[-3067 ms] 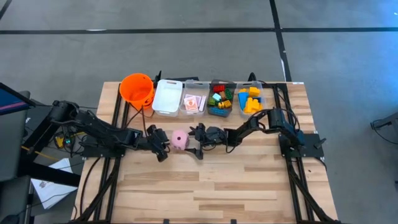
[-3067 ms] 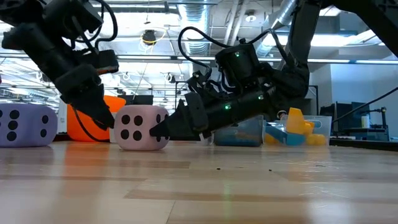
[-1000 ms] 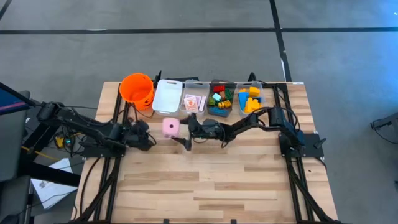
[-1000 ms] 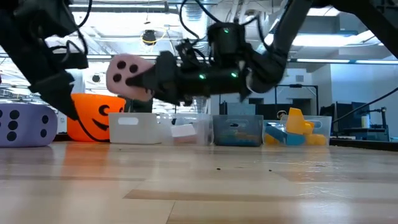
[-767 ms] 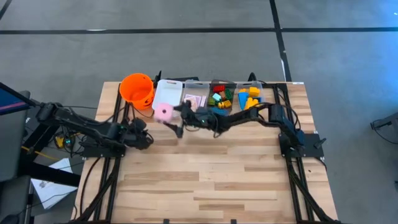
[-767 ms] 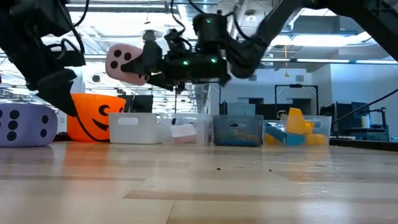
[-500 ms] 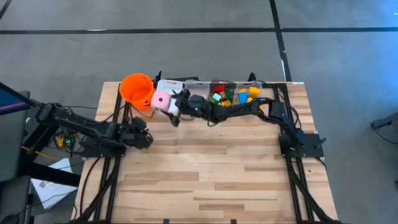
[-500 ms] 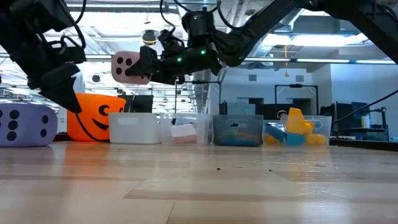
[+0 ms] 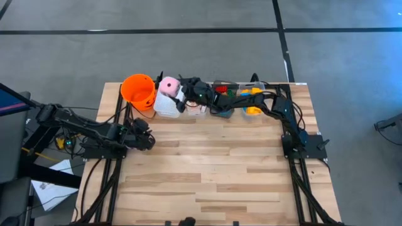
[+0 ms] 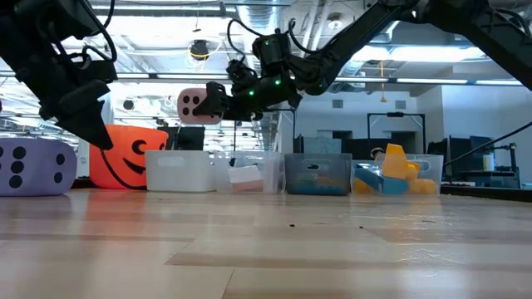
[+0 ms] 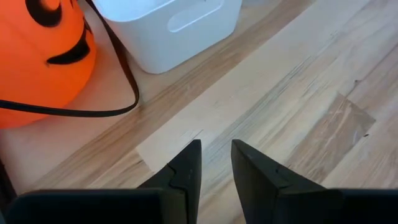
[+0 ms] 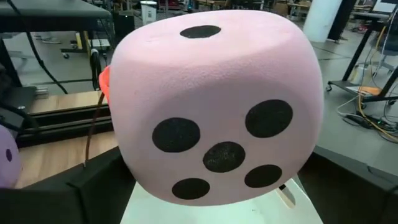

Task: Pick & Place Toys
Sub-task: Put the pink die into the white bin

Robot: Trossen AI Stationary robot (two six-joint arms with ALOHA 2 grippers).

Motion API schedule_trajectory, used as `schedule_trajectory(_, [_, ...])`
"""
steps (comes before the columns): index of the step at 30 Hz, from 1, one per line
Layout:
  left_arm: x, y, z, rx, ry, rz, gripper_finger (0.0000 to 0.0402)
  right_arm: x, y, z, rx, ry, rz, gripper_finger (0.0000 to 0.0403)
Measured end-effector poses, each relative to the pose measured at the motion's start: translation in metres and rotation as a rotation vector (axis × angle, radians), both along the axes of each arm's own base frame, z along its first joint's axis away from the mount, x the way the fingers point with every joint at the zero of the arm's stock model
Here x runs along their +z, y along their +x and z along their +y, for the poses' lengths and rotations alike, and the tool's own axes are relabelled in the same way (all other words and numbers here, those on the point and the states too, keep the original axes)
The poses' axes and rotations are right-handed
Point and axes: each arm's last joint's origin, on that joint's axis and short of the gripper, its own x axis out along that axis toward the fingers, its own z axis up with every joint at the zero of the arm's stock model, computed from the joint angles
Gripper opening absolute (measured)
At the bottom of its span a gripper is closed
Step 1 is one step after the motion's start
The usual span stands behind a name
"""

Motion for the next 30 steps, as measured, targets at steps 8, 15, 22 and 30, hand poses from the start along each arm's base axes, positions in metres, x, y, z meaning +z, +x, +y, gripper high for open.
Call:
schedule_trajectory(8, [0.0,0.0,0.0,0.0,0.0,0.0,0.0081,-0.007,-0.002,-0.003,0.115,0.04,0.055,0.04])
schedule_trajectory(15, [0.0,0.0,0.0,0.0,0.0,-0.001,0.0081,-0.013,-0.006,-0.013,0.115,0.078,0.136,0.04])
schedule_trajectory(22, [0.0,0.0,0.0,0.0,0.0,-0.001,0.0081,0.025,-0.002,-0.031,0.155,0.118,0.304,0.04])
schedule_trajectory(30, [0.001,0.002,0.0,0.0,-0.004,-0.02,0.0081,0.063,-0.007,-0.035,0.189,0.092,0.467,0.04])
